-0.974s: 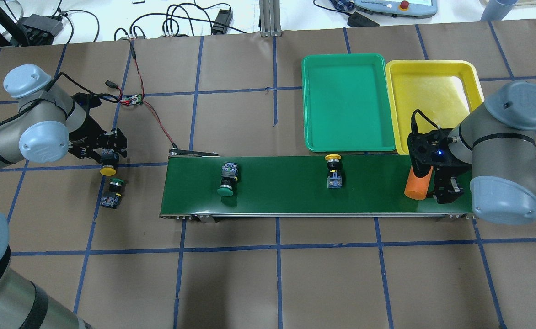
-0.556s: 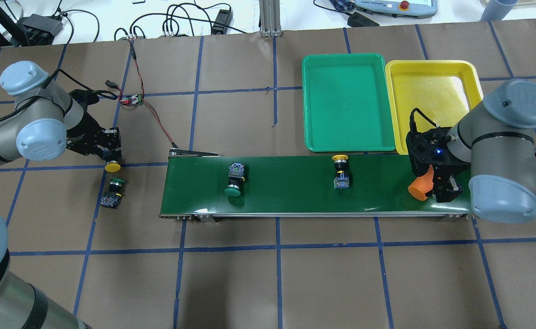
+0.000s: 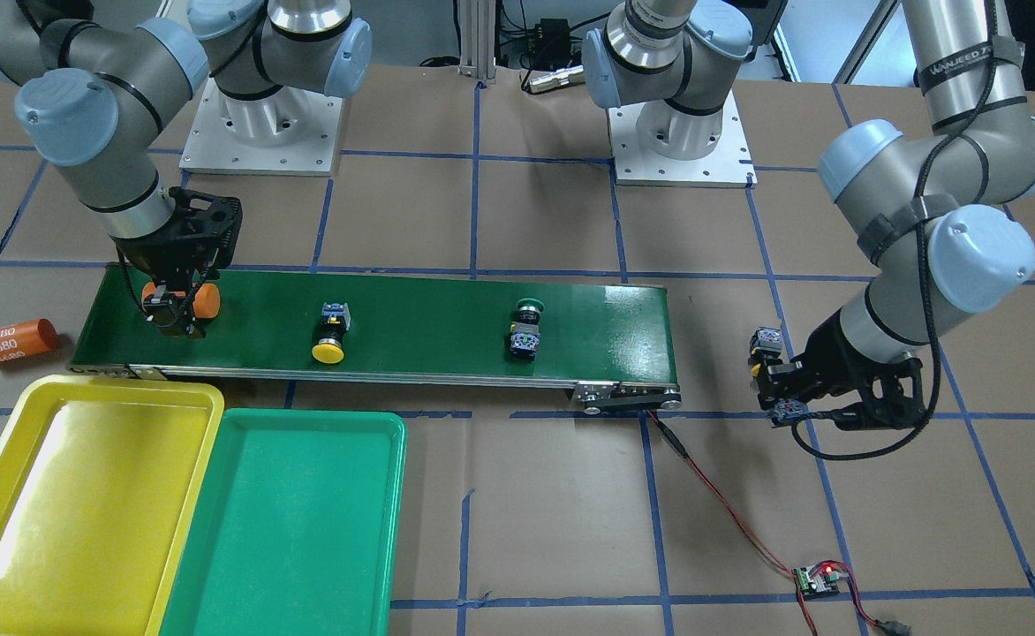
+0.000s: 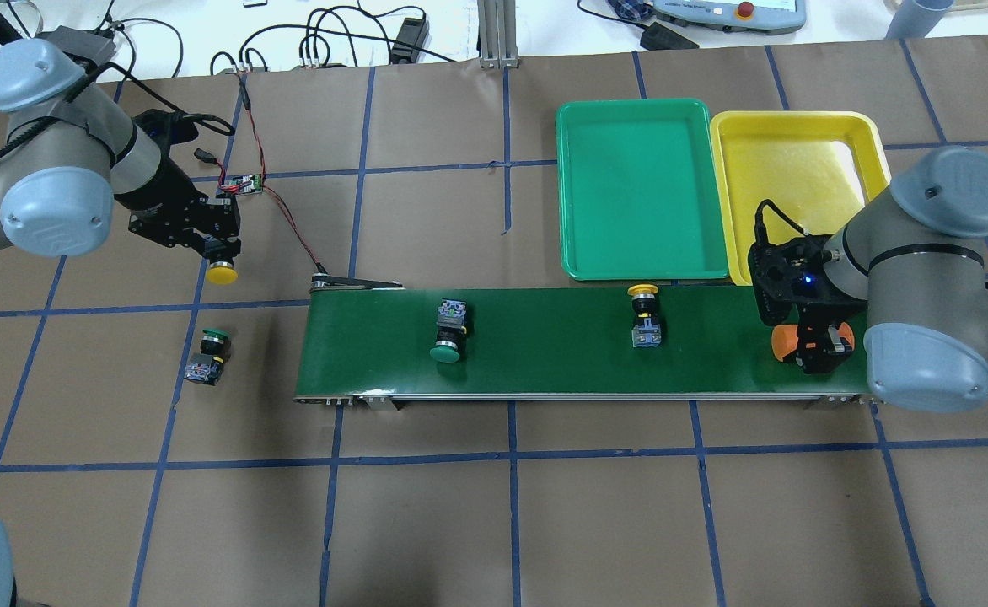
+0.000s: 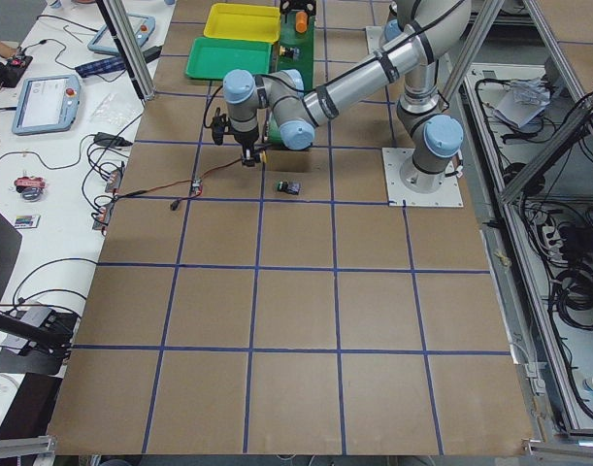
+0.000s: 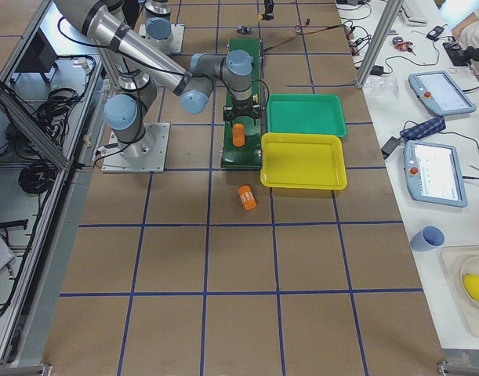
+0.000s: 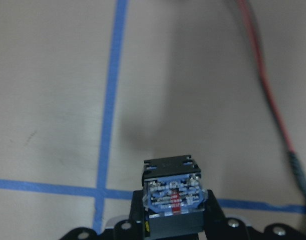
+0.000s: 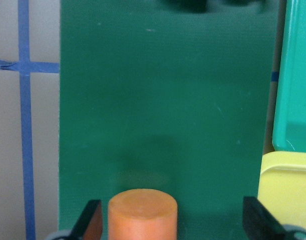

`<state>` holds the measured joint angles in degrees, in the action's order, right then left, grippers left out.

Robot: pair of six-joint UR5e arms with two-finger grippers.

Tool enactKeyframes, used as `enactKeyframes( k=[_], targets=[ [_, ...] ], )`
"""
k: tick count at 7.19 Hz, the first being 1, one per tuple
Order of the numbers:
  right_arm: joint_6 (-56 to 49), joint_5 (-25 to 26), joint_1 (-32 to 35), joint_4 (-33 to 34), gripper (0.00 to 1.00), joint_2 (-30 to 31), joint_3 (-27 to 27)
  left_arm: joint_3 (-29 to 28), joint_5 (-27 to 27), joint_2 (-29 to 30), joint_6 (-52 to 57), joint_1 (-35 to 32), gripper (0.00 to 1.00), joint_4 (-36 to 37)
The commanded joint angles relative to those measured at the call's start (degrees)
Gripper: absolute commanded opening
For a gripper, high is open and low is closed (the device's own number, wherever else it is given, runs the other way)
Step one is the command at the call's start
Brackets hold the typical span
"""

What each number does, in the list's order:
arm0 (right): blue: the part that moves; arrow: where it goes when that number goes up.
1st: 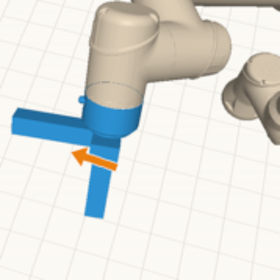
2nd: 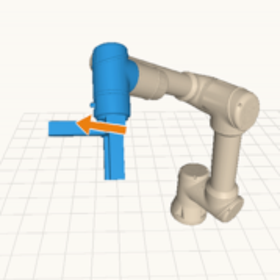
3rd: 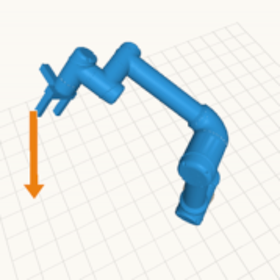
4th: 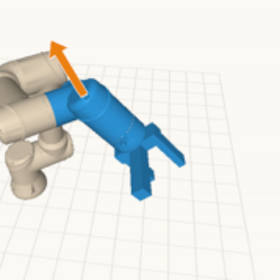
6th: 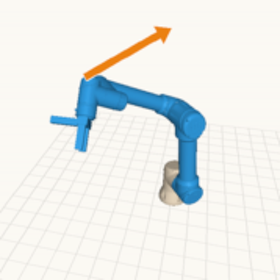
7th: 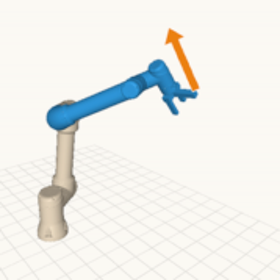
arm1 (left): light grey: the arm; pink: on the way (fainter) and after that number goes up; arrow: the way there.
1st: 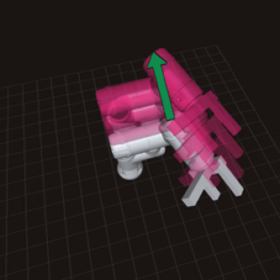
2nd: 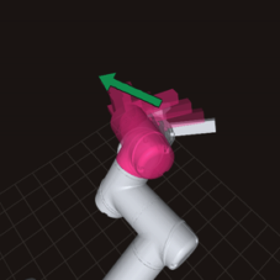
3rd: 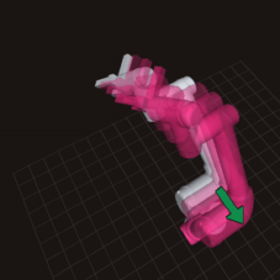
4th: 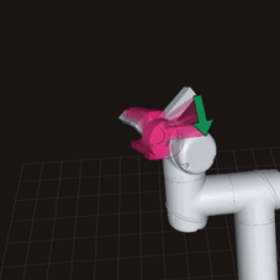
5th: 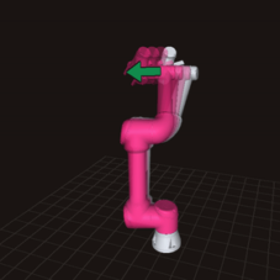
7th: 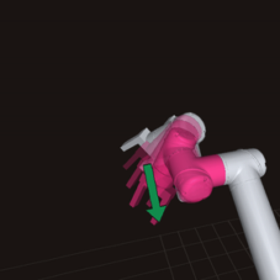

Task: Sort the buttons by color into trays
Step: 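Place the yellow button on the belt with the left gripper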

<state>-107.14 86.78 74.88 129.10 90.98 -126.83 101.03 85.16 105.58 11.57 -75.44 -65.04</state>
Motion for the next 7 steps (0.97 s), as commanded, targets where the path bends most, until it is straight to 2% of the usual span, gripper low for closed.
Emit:
enactKeyframes(
  k=[1, 5, 6, 7],
  targets=[
    [0.0, 0.1, 0.0, -0.1, 1.00, 0.0, 0.0, 0.6, -0.3, -4.0, 0.1, -4.9, 0.00, -3.5],
    [0.0, 0.0, 0.0, -0.2, 1.00, 0.0, 0.0, 4.3, -0.5, -3.9, 0.5, -11.5, 0.00, -3.9],
    [1.5, 0.1, 0.0, -0.9, 1.00, -0.4, 0.0, 4.4, -0.6, -3.1, 0.6, -11.7, 0.00, -3.6],
    [8.2, 0.1, 0.0, -0.7, 1.00, -0.7, 0.1, 5.3, -0.6, -2.9, 1.4, -12.1, 0.00, -3.6]
  ],
)
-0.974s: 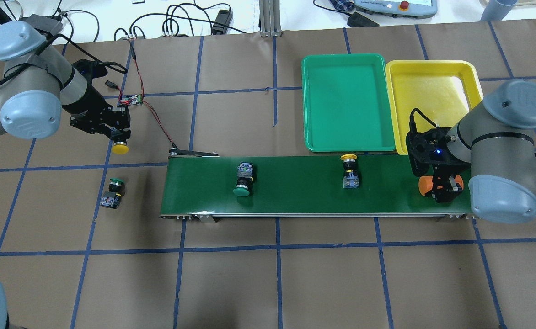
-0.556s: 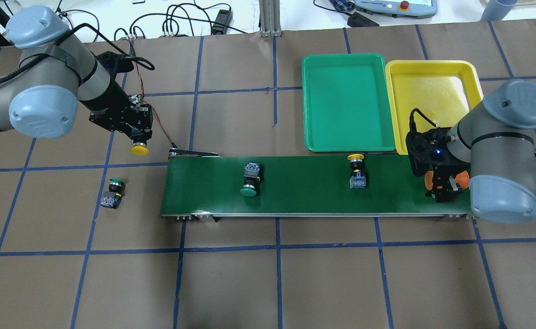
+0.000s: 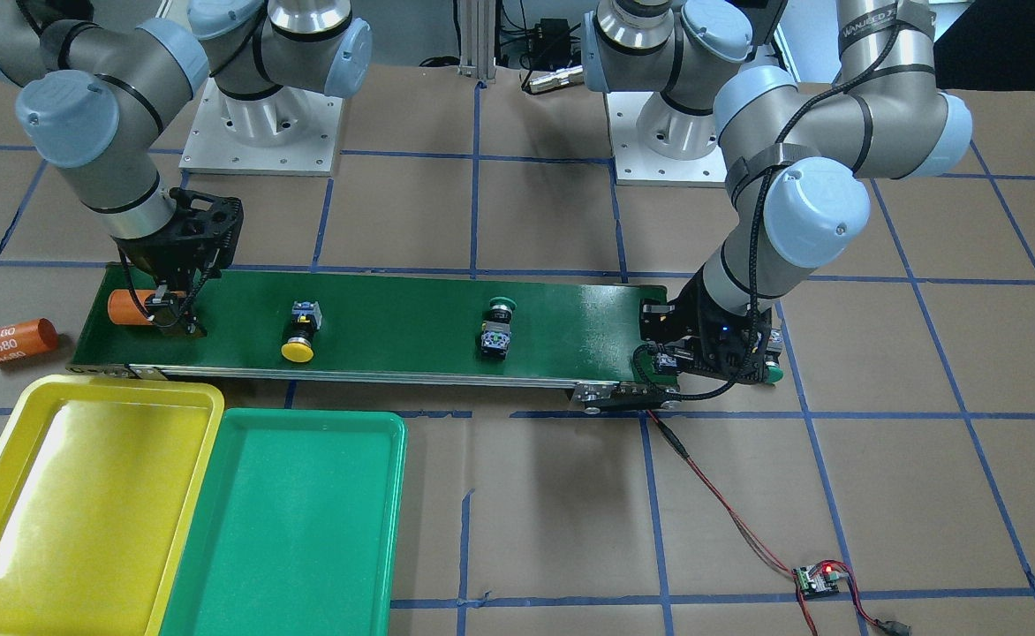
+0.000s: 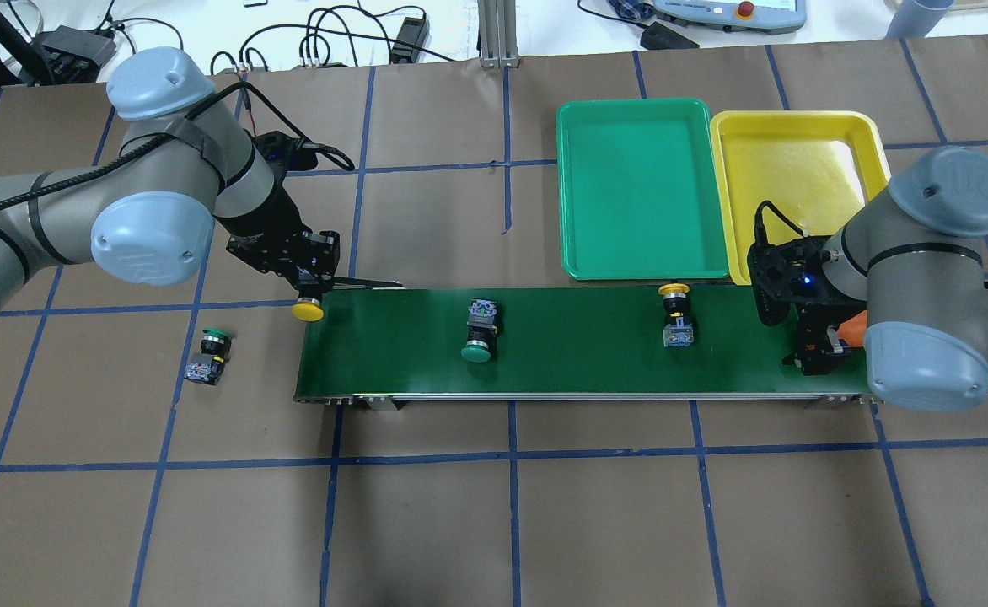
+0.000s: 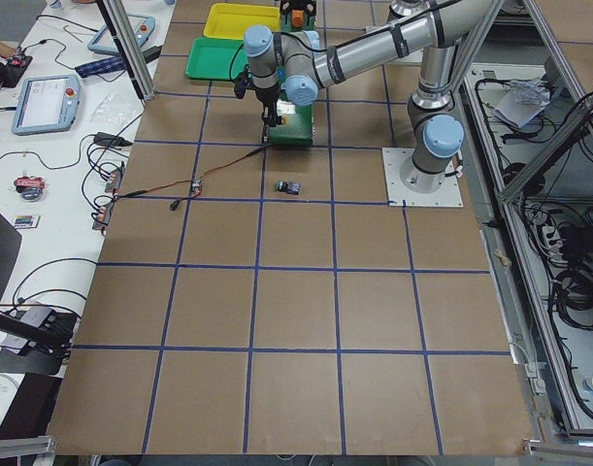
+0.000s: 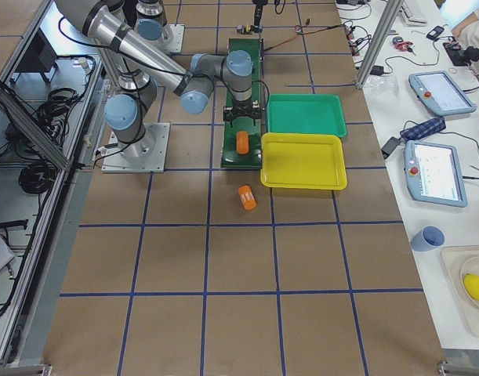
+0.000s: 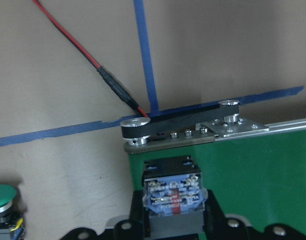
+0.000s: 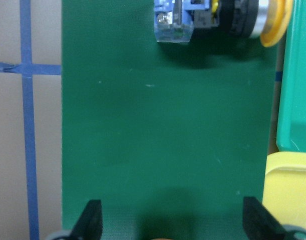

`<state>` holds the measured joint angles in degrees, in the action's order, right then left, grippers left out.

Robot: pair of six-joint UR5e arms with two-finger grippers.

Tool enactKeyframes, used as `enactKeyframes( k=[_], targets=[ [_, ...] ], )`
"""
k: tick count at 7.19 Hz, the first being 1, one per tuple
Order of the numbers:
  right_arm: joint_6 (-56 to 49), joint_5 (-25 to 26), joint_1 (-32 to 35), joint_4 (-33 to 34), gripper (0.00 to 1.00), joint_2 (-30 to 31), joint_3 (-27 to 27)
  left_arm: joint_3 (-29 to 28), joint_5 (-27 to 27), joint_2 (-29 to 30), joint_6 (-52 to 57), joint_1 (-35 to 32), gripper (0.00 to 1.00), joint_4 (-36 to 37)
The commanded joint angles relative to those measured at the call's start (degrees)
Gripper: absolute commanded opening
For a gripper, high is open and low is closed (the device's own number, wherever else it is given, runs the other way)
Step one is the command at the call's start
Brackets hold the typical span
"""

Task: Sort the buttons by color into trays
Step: 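Place the yellow button on the belt with the left gripper, then grasp yellow button at belt end with right gripper while left withdraws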

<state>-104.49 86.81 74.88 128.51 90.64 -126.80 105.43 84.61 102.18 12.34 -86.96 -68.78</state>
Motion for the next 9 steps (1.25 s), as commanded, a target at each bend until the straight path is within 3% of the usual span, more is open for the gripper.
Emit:
enactKeyframes(
  k=[1, 2, 3, 5, 7, 8, 9],
  targets=[
    [14.7, -0.1, 0.0, 0.0, 1.00, -0.4, 0.1, 2.0, 0.0, 0.0, 1.7, -0.7, 0.00, 0.2],
    [24.9, -0.2, 0.0, 0.2, 1.00, -0.4, 0.1, 2.3, 0.2, 0.1, 2.7, -0.5, 0.00, 0.2],
    [33.8, -3.8, 0.0, 0.8, 1.00, -0.5, 0.2, 2.4, 0.2, 0.2, 2.7, -0.5, 0.00, 0.2],
    [53.1, -3.2, 0.0, -0.5, 1.00, -0.4, 1.1, 3.7, 0.4, 0.2, 2.8, -0.3, 0.00, 0.3],
    [62.6, -3.1, 0.0, -4.0, 1.00, 0.0, 1.6, 3.6, 0.3, 0.5, 2.5, -0.3, 0.88, 0.4],
    [73.6, -3.4, 0.2, -2.9, 1.00, -0.3, 1.7, 3.4, 0.2, 0.6, 2.5, -0.3, 0.98, 0.4],
    [77.2, -3.3, 0.8, -2.8, 1.00, -0.6, 1.7, 2.9, -0.1, 0.0, 1.9, -0.5, 1.00, 0.3]
  ],
)
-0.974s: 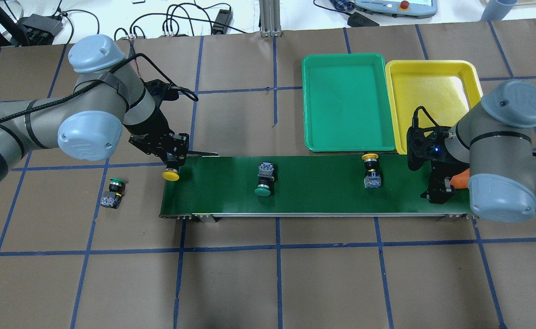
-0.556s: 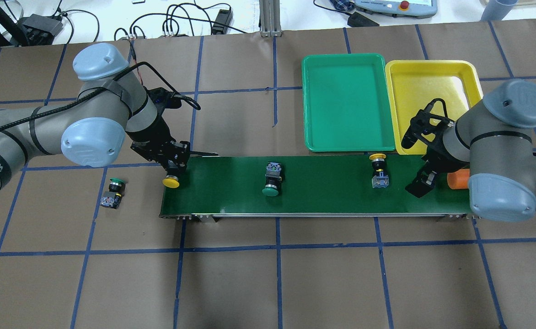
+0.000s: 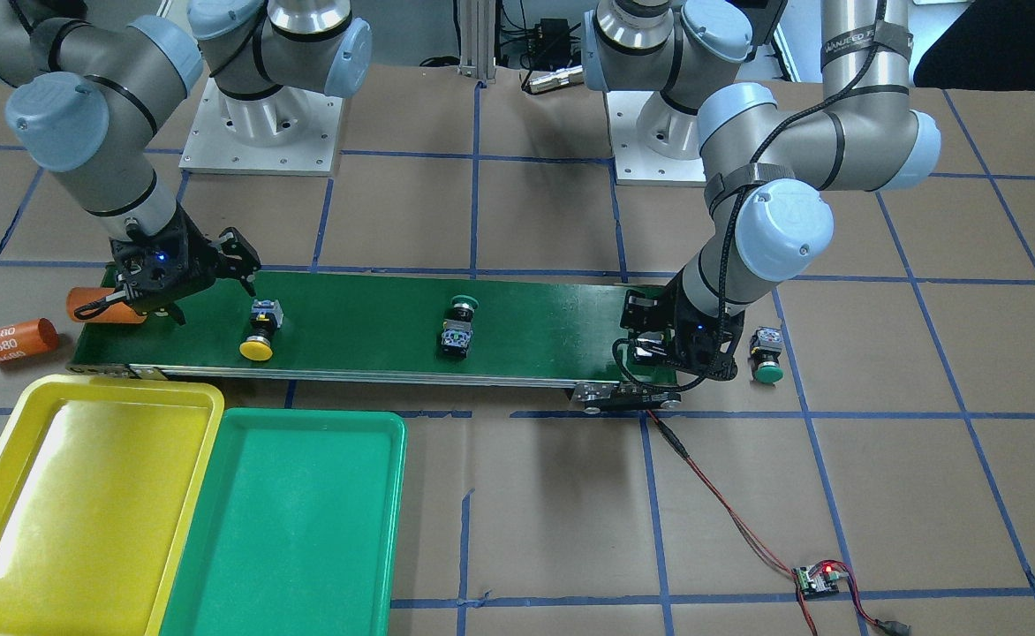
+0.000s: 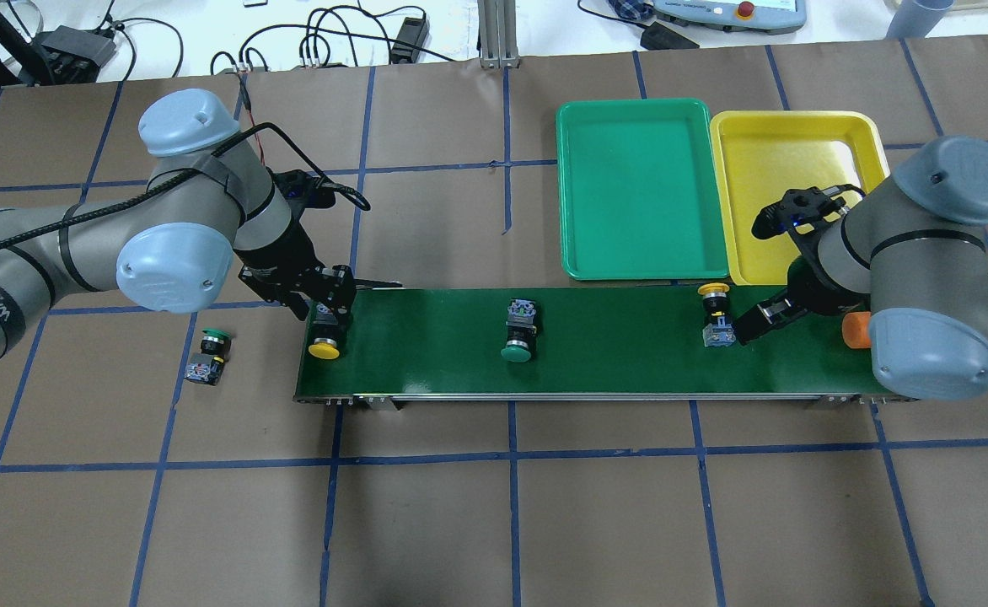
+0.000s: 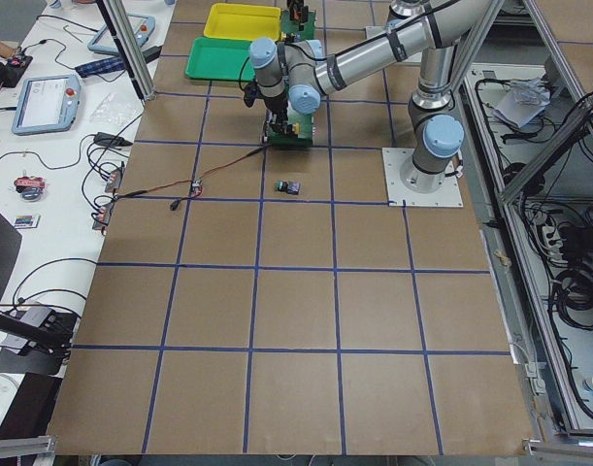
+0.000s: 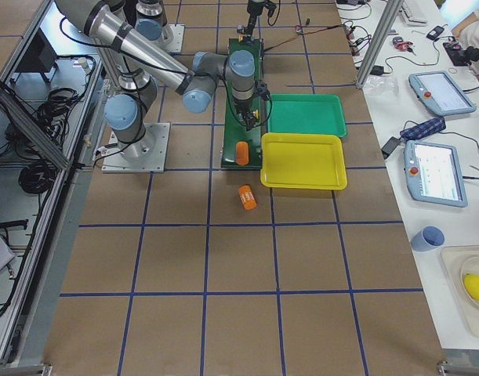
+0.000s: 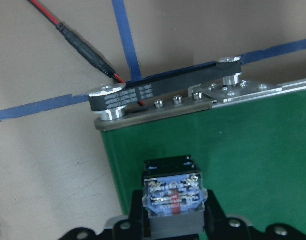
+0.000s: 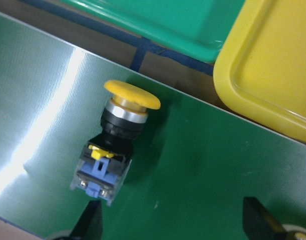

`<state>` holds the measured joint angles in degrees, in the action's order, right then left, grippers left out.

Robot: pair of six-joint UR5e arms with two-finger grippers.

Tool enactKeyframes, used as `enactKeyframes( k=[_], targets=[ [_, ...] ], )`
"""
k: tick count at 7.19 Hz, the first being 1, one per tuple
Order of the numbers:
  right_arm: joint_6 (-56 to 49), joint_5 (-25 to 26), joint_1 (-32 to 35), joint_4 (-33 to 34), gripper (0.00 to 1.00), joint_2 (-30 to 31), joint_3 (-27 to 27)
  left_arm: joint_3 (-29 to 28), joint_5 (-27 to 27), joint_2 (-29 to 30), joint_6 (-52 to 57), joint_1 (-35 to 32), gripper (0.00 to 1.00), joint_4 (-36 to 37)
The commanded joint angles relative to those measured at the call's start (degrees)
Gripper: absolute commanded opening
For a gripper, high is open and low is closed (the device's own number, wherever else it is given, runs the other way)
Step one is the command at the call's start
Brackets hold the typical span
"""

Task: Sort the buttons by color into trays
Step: 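Grasp yellow button at belt end with right gripper while left withdraws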

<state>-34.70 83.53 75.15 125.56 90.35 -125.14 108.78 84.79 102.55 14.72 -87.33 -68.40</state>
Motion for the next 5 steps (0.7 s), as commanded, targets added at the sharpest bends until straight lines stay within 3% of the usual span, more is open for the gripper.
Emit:
enactKeyframes(
  k=[1, 3, 5],
  targets=[
    [8.8, 0.4, 1.3, 0.2, 1.00, -1.0, 0.1, -0.6, -0.3, -1.7, -0.9, -0.5, 1.00, -0.1],
    [15.8, 7.5, 2.9, 0.8, 1.00, -2.3, 0.2, -4.3, 4.6, -4.0, 0.0, 1.4, 1.00, -3.5],
    [15.5, 7.2, 3.2, 0.8, 1.00, -3.1, 0.2, -5.3, 6.7, -5.1, 1.7, 8.3, 1.00, -5.4]
  ],
)
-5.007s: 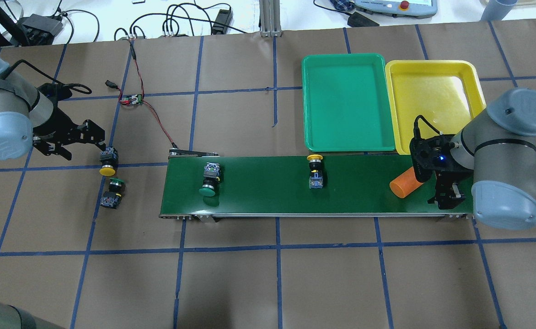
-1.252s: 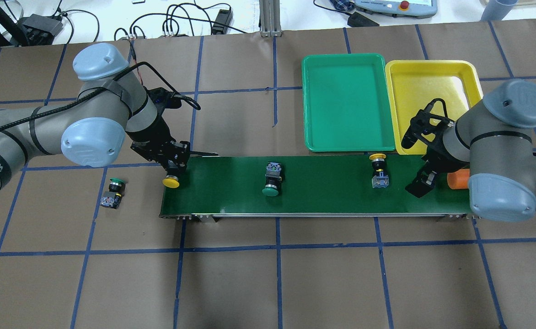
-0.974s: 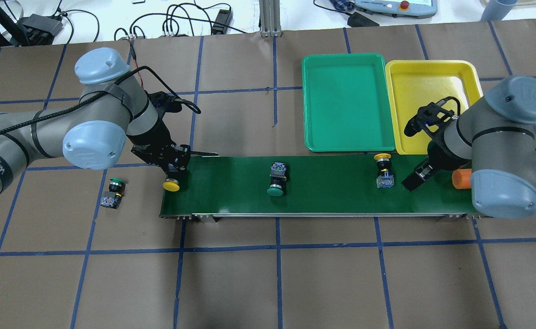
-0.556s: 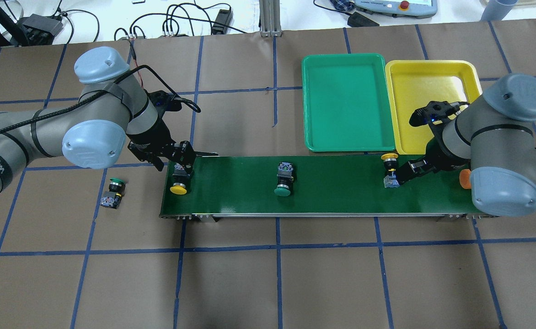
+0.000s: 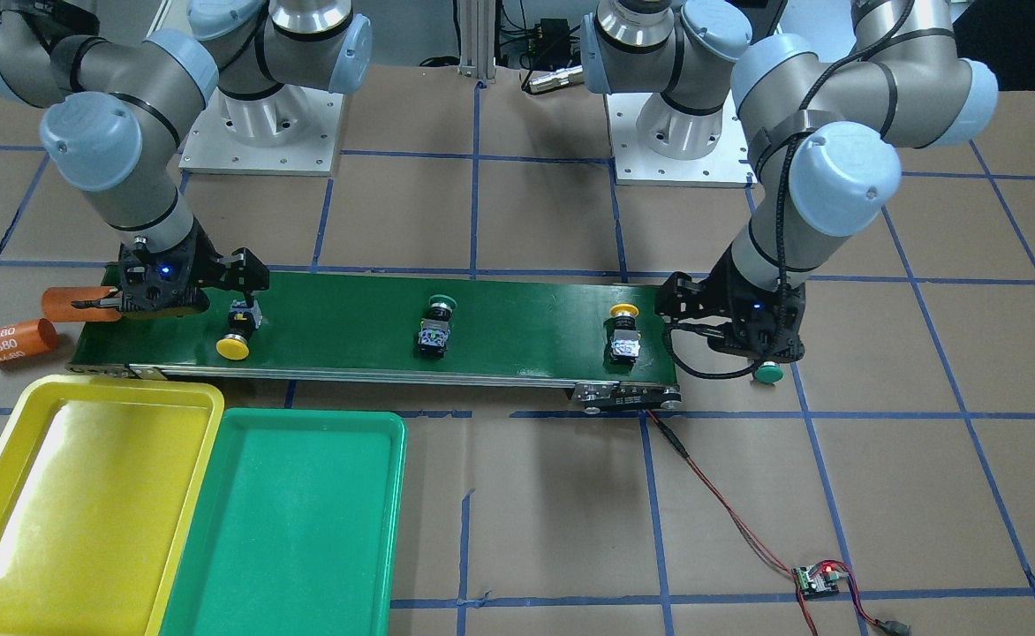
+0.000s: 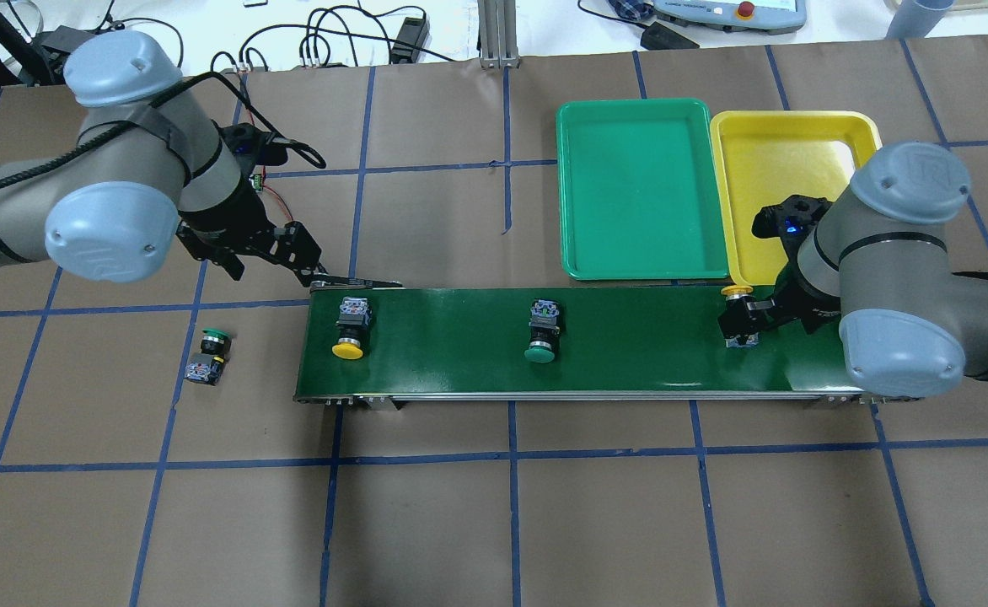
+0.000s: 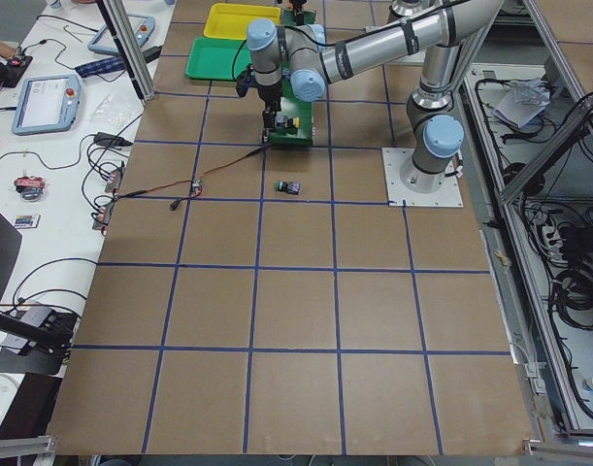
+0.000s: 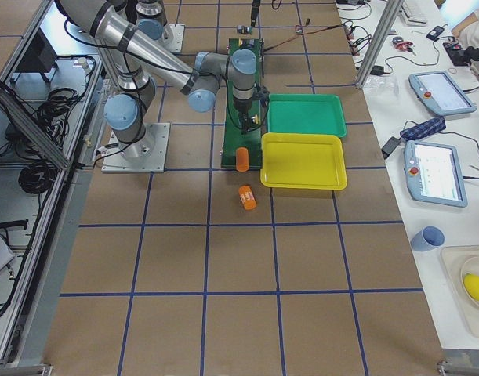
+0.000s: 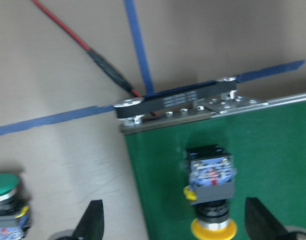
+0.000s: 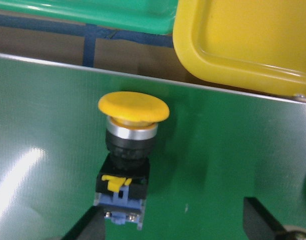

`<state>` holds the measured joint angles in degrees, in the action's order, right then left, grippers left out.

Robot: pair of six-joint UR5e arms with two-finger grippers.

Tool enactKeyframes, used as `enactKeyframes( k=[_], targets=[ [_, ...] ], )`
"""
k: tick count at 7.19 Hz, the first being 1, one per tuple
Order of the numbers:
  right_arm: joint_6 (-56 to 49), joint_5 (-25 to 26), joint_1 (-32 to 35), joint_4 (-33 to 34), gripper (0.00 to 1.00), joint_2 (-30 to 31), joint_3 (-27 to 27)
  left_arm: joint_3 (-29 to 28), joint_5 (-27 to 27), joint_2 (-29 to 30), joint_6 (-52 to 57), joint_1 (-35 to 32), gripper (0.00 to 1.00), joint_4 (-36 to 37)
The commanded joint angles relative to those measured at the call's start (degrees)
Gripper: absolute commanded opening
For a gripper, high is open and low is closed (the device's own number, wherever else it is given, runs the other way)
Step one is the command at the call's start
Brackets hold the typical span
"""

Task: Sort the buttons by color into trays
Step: 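Grasp yellow button at belt end with right gripper while left withdraws, then carry the yellow button into the yellow tray and open the right gripper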

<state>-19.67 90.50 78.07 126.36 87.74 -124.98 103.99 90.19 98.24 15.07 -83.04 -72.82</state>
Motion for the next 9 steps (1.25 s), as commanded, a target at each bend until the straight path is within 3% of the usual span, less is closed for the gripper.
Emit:
enactKeyframes(
  k=[1, 3, 7, 8, 9],
  targets=[
    [0.4, 0.0, 0.2, 0.1, 1.00, -0.6, 0.0, 0.4, 1.6, -1.1, 6.2, 6.9, 1.00, -1.0],
    [0.4, -0.1, 0.3, 0.2, 1.00, -0.7, 0.5, 4.3, 1.3, -1.1, 12.6, 15.0, 1.00, -0.4],
    [-1.9, -1.7, 0.4, -0.1, 1.00, -1.4, 1.1, 13.5, 1.2, -0.1, 12.2, 15.6, 1.00, 7.7],
    [-3.7, -1.6, 0.4, -0.1, 0.80, -1.4, 1.1, 15.6, 1.3, 1.2, 12.3, 15.6, 1.00, 13.5],
    [-6.9, -1.3, 0.3, -0.1, 0.46, -1.9, 1.2, 16.7, 1.3, 2.0, 12.8, 15.6, 1.00, 15.1]
  ],
)
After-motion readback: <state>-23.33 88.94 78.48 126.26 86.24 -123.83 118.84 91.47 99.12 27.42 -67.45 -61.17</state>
